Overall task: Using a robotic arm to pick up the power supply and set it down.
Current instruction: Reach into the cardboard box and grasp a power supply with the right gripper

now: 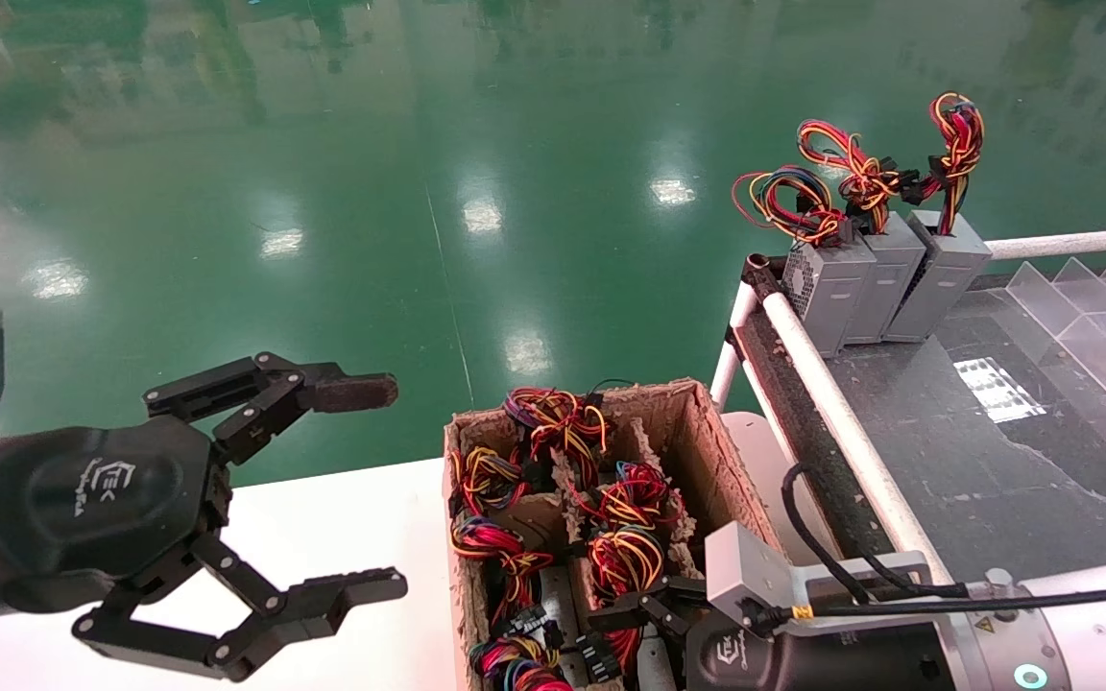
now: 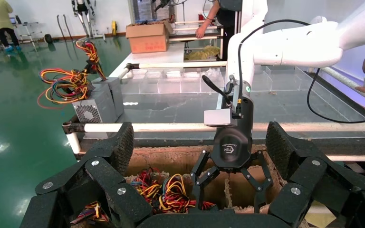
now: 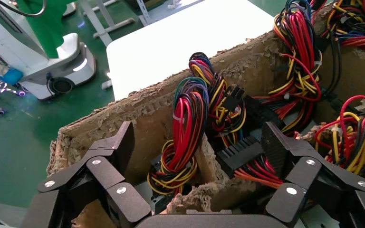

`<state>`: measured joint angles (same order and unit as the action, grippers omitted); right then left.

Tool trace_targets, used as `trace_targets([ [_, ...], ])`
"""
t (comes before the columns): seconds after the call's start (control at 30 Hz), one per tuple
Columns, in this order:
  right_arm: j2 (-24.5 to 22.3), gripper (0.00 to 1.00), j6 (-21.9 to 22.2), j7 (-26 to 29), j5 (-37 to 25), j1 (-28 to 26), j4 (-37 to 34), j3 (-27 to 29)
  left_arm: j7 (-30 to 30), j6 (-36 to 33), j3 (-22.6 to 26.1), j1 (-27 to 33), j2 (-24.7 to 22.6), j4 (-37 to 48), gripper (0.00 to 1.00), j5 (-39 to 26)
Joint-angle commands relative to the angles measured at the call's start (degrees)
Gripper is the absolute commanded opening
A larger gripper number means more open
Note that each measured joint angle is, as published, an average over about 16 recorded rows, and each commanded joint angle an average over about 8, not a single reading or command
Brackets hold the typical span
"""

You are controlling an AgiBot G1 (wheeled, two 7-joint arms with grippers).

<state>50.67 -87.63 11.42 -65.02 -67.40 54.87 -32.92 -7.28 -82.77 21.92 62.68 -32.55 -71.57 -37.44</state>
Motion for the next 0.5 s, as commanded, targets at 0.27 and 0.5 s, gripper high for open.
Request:
trace_targets([
  [0.27,1.5,0.0,-1.2,-2.5,-1.2,-1.4,-2.7,-1.4,0.0,0.0,0.0,0.0,0.0,0.0,1.0,0.0],
  [0.5,1.9,0.0,-1.2,-3.7,-1.3,-1.7,-3.8,-2.0,0.0,0.0,0.0,0.0,0.0,0.0,1.0,0.0],
])
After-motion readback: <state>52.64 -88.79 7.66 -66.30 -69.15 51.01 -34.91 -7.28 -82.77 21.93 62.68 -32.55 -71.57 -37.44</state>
